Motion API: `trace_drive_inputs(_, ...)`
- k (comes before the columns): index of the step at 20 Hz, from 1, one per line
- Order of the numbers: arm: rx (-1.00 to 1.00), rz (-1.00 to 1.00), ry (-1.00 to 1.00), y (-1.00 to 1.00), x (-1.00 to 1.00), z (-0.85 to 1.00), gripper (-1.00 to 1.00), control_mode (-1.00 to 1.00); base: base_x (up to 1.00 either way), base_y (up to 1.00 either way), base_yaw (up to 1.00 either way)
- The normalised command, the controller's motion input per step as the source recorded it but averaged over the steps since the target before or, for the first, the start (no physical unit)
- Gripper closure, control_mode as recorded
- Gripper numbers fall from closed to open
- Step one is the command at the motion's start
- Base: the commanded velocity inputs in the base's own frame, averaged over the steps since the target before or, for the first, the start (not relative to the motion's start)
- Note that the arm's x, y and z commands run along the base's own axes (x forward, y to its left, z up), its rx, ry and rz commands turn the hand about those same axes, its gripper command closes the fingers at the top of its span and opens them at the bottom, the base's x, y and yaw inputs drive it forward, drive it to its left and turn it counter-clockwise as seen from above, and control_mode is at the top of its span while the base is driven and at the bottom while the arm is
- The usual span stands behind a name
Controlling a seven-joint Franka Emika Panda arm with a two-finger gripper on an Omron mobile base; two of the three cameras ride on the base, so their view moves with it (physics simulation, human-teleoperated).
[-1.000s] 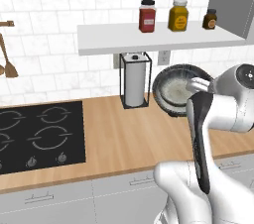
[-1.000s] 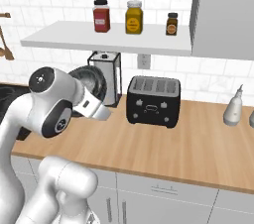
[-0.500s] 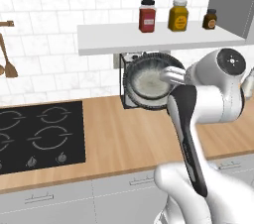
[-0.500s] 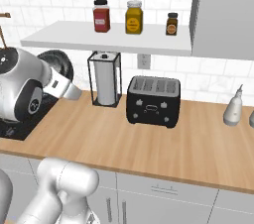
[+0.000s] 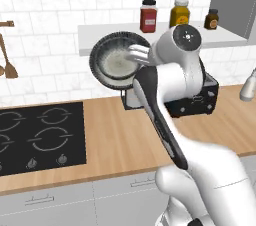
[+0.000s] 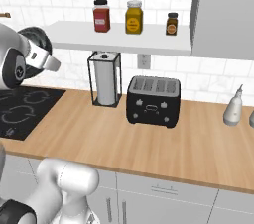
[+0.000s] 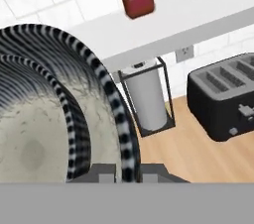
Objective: Pick up the bowls on the counter and stack them on top of one another in the open cabinet. Place the smaller bowl on top of the larger bowl.
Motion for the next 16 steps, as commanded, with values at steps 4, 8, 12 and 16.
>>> trace_drive_inputs(4, -0.03, -0.14, 0.06, 0.71, 0.99, 0.69, 1.0, -1.0, 0.0, 0.0, 0.0)
trace_drive_inputs(8, 0.0, -0.08, 0.15, 0.22, 0.69, 0.81, 1.0, -1.0, 0.0, 0.0, 0.0)
trace_drive_inputs(12, 0.05, -0.05, 0.12, -0.11, 0.72, 0.25, 1.0, -1.0, 0.0, 0.0, 0.0)
trace_drive_inputs(16, 0.02, -0.13, 0.17, -0.03, 0.96, 0.0, 1.0, -1.0, 0.0, 0.0, 0.0)
